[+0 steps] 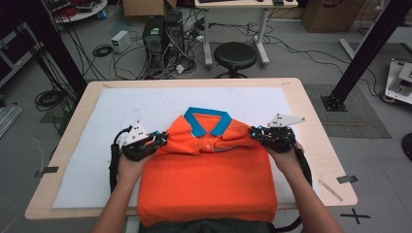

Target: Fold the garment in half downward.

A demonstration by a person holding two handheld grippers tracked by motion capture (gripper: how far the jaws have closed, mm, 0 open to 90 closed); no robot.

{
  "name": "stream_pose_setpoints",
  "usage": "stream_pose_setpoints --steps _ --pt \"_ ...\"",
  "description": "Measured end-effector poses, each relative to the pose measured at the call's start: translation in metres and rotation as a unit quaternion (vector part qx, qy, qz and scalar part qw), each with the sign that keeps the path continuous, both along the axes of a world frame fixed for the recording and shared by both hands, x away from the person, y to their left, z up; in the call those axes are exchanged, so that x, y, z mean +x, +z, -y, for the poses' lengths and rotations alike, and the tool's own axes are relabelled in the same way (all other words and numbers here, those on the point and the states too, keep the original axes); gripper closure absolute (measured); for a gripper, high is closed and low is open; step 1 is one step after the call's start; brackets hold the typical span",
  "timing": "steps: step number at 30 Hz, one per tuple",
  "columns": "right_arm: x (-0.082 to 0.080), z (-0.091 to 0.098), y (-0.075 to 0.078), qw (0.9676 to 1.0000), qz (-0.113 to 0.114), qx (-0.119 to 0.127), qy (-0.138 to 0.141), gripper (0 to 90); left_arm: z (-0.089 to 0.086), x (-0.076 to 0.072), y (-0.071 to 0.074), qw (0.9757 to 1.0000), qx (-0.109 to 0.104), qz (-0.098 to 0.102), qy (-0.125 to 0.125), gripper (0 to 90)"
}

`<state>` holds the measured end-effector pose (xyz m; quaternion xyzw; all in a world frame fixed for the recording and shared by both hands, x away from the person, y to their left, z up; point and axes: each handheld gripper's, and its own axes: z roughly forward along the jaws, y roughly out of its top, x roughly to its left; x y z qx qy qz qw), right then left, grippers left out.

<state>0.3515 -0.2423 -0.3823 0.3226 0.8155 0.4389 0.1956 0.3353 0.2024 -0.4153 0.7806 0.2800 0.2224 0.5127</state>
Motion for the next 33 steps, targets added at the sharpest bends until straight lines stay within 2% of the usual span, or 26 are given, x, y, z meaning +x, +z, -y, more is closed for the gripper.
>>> stream_pose_setpoints --steps 6,7,9,15,19,21,22,24,26,28,31,33 --pt "-0.024 0.0 -0.006 0.9999 0.0 -0.002 0.015 86.6 -0.005 -0.016 -0.005 0.9999 0.002 -0.006 -0.008 83.4" --pt "-0.024 0.0 -0.006 0.9999 0.0 -0.002 0.015 86.6 -0.006 -0.019 -0.005 0.9999 -0.001 -0.006 -0.011 83.4" --pt "-0.035 0.003 -0.011 0.9999 0.0 0.003 0.016 86.4 -0.007 -0.023 -0.006 0.9999 -0.006 -0.009 -0.014 83.4" --pt "-0.046 0.011 -0.021 0.9999 -0.009 0.002 0.014 86.0 -0.009 -0.042 -0.009 0.9994 -0.011 -0.014 -0.031 83.4" --pt "-0.056 0.019 -0.03 0.9996 -0.024 0.004 0.014 84.4 -0.013 -0.053 -0.016 0.9989 -0.01 -0.029 -0.036 82.8" --pt "-0.057 0.02 -0.033 0.9995 -0.028 0.003 0.014 83.1 -0.014 -0.056 -0.022 0.9981 -0.007 -0.045 -0.041 82.1" --pt "-0.058 0.021 -0.037 0.9993 -0.034 0.004 0.012 80.5 -0.014 -0.056 -0.025 0.998 -0.006 -0.048 -0.04 80.2" --pt "-0.059 0.023 -0.041 0.9991 -0.04 0.009 0.008 75.9 -0.016 -0.055 -0.026 0.9979 -0.009 -0.057 -0.031 70.3" --pt "-0.058 0.027 -0.039 0.999 -0.039 0.021 0.003 70.5 -0.019 -0.053 -0.024 0.9974 -0.027 -0.064 -0.017 55.6" --pt "-0.055 0.035 -0.031 0.9989 -0.025 0.037 -0.01 65.9 -0.023 -0.05 -0.019 0.9969 -0.04 -0.067 -0.011 41.4" --pt "-0.052 0.039 -0.027 0.9989 -0.016 0.038 -0.022 63.3 -0.029 -0.044 -0.014 0.9972 -0.038 -0.064 0.008 36.1" --pt "-0.048 0.044 -0.025 0.9988 -0.012 0.036 -0.032 62.5 -0.033 -0.039 -0.013 0.9966 -0.04 -0.069 0.017 34.1"
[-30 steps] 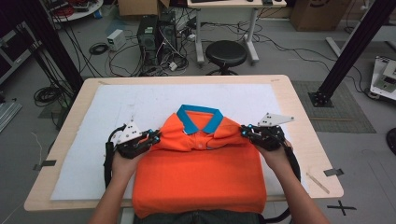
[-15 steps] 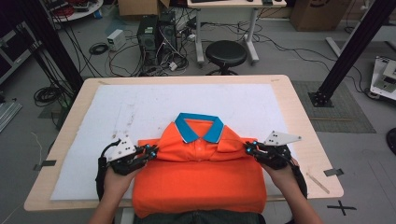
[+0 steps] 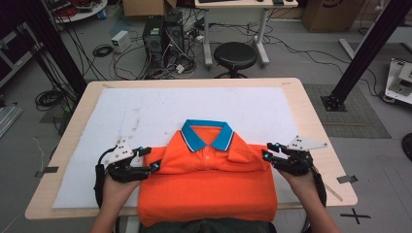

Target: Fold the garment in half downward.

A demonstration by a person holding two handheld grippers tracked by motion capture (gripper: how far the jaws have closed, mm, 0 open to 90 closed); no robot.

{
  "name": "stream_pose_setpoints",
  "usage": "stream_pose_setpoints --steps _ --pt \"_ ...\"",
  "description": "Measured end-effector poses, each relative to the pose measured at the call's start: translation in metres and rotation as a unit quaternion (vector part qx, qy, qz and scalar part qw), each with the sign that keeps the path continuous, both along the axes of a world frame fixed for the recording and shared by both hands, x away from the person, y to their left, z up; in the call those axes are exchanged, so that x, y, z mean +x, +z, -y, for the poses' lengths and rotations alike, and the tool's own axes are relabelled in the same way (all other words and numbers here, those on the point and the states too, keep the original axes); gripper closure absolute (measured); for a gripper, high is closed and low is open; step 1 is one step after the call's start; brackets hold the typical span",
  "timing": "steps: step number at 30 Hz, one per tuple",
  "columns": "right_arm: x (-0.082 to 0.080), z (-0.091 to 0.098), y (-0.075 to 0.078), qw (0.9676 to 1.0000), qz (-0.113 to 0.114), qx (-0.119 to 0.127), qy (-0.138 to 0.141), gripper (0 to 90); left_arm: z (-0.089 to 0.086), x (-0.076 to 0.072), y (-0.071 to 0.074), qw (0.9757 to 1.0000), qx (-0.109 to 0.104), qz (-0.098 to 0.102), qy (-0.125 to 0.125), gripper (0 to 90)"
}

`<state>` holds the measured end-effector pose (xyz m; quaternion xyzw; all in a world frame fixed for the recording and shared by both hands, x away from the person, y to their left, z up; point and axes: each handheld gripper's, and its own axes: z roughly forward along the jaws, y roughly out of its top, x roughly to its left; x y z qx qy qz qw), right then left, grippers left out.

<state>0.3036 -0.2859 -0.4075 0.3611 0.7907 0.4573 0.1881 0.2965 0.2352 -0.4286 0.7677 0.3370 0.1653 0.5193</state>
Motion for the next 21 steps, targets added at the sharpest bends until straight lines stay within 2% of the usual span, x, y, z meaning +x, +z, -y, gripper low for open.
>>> stream_pose_setpoints --steps 3,5,12,16,18,19,20,21 --pt "0.009 0.007 -0.002 0.9998 -0.004 -0.009 -0.016 59.4 -0.004 0.008 0.0 0.9999 0.002 -0.005 0.014 29.6" --pt "0.013 0.01 -0.003 0.9997 -0.006 -0.01 -0.021 57.9 -0.006 0.013 -0.001 0.9996 0.009 -0.015 0.021 28.0" --pt "0.025 0.012 -0.007 0.9994 -0.017 -0.013 -0.027 52.4 -0.012 0.025 -0.002 0.9983 0.034 -0.03 0.037 26.9" --pt "0.033 0.009 -0.011 0.9991 -0.023 -0.024 -0.027 50.4 -0.018 0.033 -0.007 0.997 0.039 -0.043 0.051 26.9" --pt "0.037 0.006 -0.014 0.9987 -0.032 -0.03 -0.026 49.1 -0.02 0.039 -0.012 0.9956 0.049 -0.055 0.057 26.9" --pt "0.043 0.005 -0.018 0.9979 -0.047 -0.036 -0.026 47.1 -0.02 0.044 -0.017 0.9937 0.059 -0.074 0.059 26.9" --pt "0.043 0.005 -0.018 0.9979 -0.047 -0.036 -0.026 47.1 -0.02 0.044 -0.017 0.9937 0.059 -0.074 0.059 26.9" --pt "0.047 0.003 -0.024 0.9968 -0.055 -0.05 -0.029 46.7 -0.02 0.046 -0.021 0.9925 0.066 -0.081 0.063 26.9"
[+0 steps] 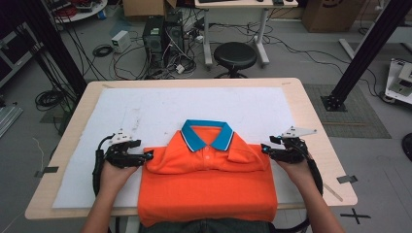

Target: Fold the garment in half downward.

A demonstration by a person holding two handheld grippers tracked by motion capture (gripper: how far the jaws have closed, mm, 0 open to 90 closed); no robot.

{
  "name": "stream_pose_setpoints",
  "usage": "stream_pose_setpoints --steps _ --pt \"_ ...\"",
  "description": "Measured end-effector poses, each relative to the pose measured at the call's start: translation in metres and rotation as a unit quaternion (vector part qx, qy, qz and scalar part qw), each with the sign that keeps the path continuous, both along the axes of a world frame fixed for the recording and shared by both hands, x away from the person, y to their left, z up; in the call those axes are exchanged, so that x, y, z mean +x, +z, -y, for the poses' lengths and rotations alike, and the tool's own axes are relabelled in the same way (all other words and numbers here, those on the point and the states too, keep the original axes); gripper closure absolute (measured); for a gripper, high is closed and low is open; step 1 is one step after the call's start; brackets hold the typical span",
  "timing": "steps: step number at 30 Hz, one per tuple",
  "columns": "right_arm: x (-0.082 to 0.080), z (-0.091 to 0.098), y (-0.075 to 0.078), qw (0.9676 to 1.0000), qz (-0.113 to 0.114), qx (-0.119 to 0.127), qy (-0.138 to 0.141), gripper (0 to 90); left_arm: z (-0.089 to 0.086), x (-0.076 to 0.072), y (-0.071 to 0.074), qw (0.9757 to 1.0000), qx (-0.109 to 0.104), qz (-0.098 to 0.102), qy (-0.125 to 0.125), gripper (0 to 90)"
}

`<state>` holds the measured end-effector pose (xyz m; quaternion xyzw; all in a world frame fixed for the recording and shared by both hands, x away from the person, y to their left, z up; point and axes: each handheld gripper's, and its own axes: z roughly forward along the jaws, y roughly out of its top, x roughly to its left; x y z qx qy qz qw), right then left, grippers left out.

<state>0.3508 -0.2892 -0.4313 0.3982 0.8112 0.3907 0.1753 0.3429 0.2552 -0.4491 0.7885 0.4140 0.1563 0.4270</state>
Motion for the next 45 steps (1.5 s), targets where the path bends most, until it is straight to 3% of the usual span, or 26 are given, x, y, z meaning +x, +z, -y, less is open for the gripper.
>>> stream_pose_setpoints --steps 2,4,5,11,15,18,20,21,25,29,31,32,34,37,45 --pt "0.003 -0.001 -0.003 0.9999 -0.008 -0.006 0.0 45.3 0.002 0.004 -0.005 0.9997 0.014 -0.021 -0.001 26.9" --pt "0.007 -0.003 -0.015 0.9989 -0.033 -0.032 0.003 44.4 0.007 0.003 -0.005 0.9991 0.039 -0.016 -0.009 29.9" --pt "0.009 -0.004 -0.019 0.9981 -0.045 -0.04 0.007 43.2 0.007 0.003 -0.005 0.9991 0.039 -0.016 -0.009 31.0" --pt "0.008 -0.003 -0.02 0.9985 -0.044 -0.032 0.004 44.2 0.008 0.002 -0.005 0.999 0.04 -0.014 -0.013 35.1" --pt "0.007 -0.003 -0.02 0.9986 -0.043 -0.031 0.004 45.7 0.009 -0.001 -0.004 0.9989 0.04 -0.012 -0.023 43.5" --pt "0.006 -0.003 -0.02 0.9986 -0.043 -0.027 0.012 55.4 0.011 -0.003 -0.004 0.9988 0.037 -0.01 -0.032 53.9" --pt "0.005 -0.004 -0.02 0.9982 -0.049 -0.018 0.029 70.9 0.012 -0.005 -0.004 0.9982 0.029 -0.012 -0.051 66.7" --pt "0.003 -0.005 -0.019 0.9977 -0.052 -0.015 0.042 82.2 0.014 -0.006 -0.004 0.9977 0.032 -0.007 -0.059 77.9" --pt "0.001 -0.008 -0.017 0.9978 -0.038 -0.034 0.043 84.9 0.016 -0.008 -0.003 0.9971 0.043 0.004 -0.062 81.0" --pt "0.001 -0.009 -0.011 0.9986 -0.014 -0.046 0.024 85.8 0.018 -0.006 -0.002 0.9965 0.056 0.02 -0.059 82.0" --pt "0.002 -0.011 -0.007 0.9981 -0.004 -0.057 0.025 85.9 0.018 -0.004 -0.002 0.996 0.064 0.022 -0.059 82.1" --pt "0.004 -0.014 -0.003 0.9969 0.007 -0.074 0.025 85.9 0.019 -0.003 -0.001 0.996 0.064 0.024 -0.057 82.2" --pt "0.007 -0.016 0.0 0.9965 0.013 -0.079 0.024 85.9 0.019 0.0 0.001 0.9961 0.065 0.028 -0.052 82.3" --pt "0.012 -0.015 0.002 0.9967 0.013 -0.077 0.019 85.9 0.02 0.004 0.003 0.9961 0.062 0.041 -0.048 82.3" --pt "0.021 -0.014 0.006 0.997 0.018 -0.075 0.007 85.9 0.024 0.021 0.005 0.9956 0.075 0.038 -0.042 82.3"
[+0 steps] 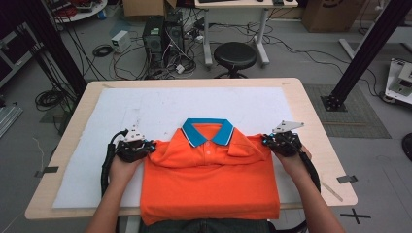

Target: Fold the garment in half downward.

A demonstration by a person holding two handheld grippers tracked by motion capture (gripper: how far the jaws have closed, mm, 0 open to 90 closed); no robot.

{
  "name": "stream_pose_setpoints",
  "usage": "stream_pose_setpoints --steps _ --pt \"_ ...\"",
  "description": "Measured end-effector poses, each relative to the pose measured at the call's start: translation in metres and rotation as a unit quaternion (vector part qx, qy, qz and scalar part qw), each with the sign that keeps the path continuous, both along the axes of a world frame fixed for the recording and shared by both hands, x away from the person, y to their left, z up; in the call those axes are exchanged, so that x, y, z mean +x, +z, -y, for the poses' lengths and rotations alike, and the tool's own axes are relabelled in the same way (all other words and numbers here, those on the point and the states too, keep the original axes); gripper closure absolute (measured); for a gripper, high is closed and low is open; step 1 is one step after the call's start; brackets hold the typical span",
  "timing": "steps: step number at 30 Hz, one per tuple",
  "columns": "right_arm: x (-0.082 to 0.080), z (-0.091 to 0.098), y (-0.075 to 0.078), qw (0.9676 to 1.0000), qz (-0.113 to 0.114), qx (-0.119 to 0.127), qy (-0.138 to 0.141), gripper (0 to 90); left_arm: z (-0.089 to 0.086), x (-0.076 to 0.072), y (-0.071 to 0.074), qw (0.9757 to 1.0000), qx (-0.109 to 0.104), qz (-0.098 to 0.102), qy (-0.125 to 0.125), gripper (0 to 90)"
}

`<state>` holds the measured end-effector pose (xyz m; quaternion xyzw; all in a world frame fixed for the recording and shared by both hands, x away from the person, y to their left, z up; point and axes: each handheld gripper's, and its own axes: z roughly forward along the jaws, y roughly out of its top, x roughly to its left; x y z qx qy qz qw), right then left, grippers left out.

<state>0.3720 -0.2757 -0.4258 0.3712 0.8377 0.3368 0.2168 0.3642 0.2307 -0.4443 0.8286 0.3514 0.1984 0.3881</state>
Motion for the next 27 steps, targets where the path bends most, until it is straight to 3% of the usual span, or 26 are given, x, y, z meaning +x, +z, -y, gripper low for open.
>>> stream_pose_setpoints --steps 2,8,16,18,21,23,25,27 --pt "0.003 0.001 0.0 1.0 0.002 0.002 -0.003 85.9 0.001 0.004 0.001 0.9999 -0.004 0.009 0.005 82.3" --pt "0.014 0.003 0.0 0.9999 0.003 0.003 -0.012 85.9 0.006 0.023 0.002 0.9999 0.01 -0.004 0.009 82.3" --pt "0.032 0.005 0.004 0.9998 0.007 -0.006 -0.018 85.8 0.012 0.044 0.007 0.9998 0.006 0.003 0.021 82.3" --pt "0.035 0.006 0.004 0.9998 0.004 -0.009 -0.019 85.8 0.014 0.05 0.007 0.9997 0.012 -0.009 0.021 82.3" --pt "0.04 0.008 0.004 0.9997 0.004 -0.012 -0.023 85.8 0.016 0.059 0.007 0.9996 0.013 -0.008 0.022 82.2" --pt "0.043 0.009 0.005 0.9995 0.005 -0.013 -0.028 85.8 0.015 0.064 0.005 0.9995 0.0 -0.008 0.031 82.3" --pt "0.048 0.011 0.004 0.9994 0.006 -0.009 -0.034 85.8 0.016 0.07 0.002 0.9992 0.004 -0.024 0.032 82.2" --pt "0.053 0.012 0.003 0.9992 0.002 -0.006 -0.038 85.8 0.017 0.074 0.001 0.999 0.006 -0.025 0.036 82.2"
